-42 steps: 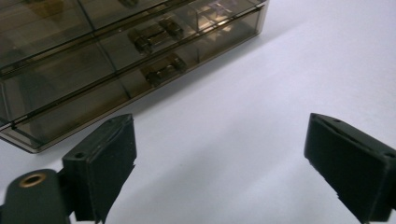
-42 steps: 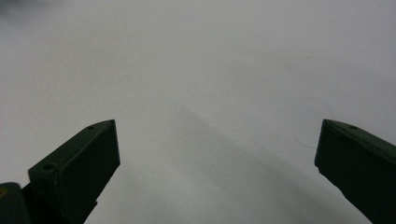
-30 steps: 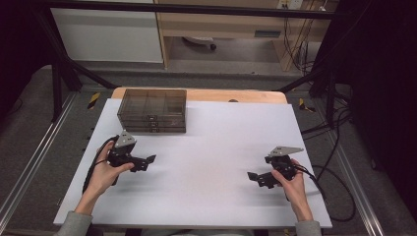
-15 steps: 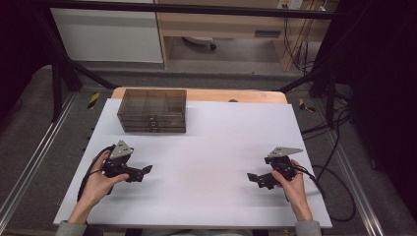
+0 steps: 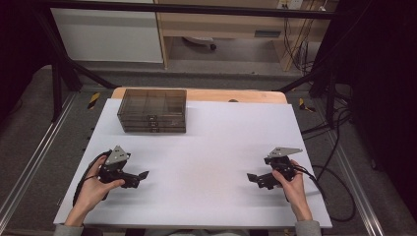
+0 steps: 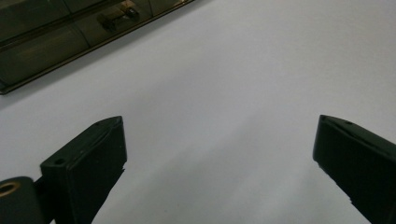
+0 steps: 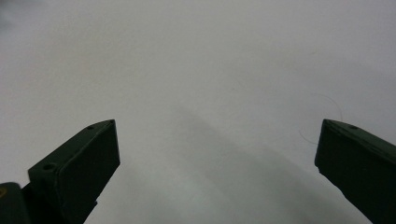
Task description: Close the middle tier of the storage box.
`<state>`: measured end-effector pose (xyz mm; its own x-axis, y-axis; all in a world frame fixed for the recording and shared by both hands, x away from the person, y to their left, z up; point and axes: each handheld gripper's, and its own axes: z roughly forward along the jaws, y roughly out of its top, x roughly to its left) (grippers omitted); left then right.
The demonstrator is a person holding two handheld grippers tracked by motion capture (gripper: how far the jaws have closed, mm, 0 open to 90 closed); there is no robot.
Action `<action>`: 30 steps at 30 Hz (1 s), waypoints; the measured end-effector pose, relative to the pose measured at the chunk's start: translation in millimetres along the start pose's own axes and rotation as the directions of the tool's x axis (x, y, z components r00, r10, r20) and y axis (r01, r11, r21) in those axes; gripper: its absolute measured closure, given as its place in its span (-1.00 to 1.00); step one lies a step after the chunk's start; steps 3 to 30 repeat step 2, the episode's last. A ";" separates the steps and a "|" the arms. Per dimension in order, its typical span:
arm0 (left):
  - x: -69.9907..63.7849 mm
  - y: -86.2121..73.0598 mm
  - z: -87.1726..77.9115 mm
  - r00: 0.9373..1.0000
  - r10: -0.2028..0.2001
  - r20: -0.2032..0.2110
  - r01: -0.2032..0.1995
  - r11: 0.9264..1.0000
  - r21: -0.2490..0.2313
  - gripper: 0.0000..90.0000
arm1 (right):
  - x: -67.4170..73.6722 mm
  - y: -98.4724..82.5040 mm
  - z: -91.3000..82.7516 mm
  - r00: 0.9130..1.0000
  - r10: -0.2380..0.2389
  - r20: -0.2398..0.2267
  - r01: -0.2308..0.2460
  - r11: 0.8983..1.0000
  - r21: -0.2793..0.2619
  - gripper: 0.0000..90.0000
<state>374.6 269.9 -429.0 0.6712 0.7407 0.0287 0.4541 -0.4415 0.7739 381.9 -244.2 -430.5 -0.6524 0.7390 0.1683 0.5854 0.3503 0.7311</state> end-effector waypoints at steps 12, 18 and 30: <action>0.4 -0.2 -0.7 1.000 -0.005 0.004 0.005 1.000 0.000 -0.94 | -0.2 0.2 0.0 1.000 -0.001 0.000 0.001 1.000 0.001 -0.98; 0.4 -0.2 -0.7 1.000 -0.005 0.004 0.005 1.000 0.000 -0.94 | -0.2 0.2 0.0 1.000 -0.001 0.000 0.001 1.000 0.001 -0.98; 0.4 -0.2 -0.7 1.000 -0.005 0.004 0.005 1.000 0.000 -0.94 | -0.2 0.2 0.0 1.000 -0.001 0.000 0.001 1.000 0.001 -0.98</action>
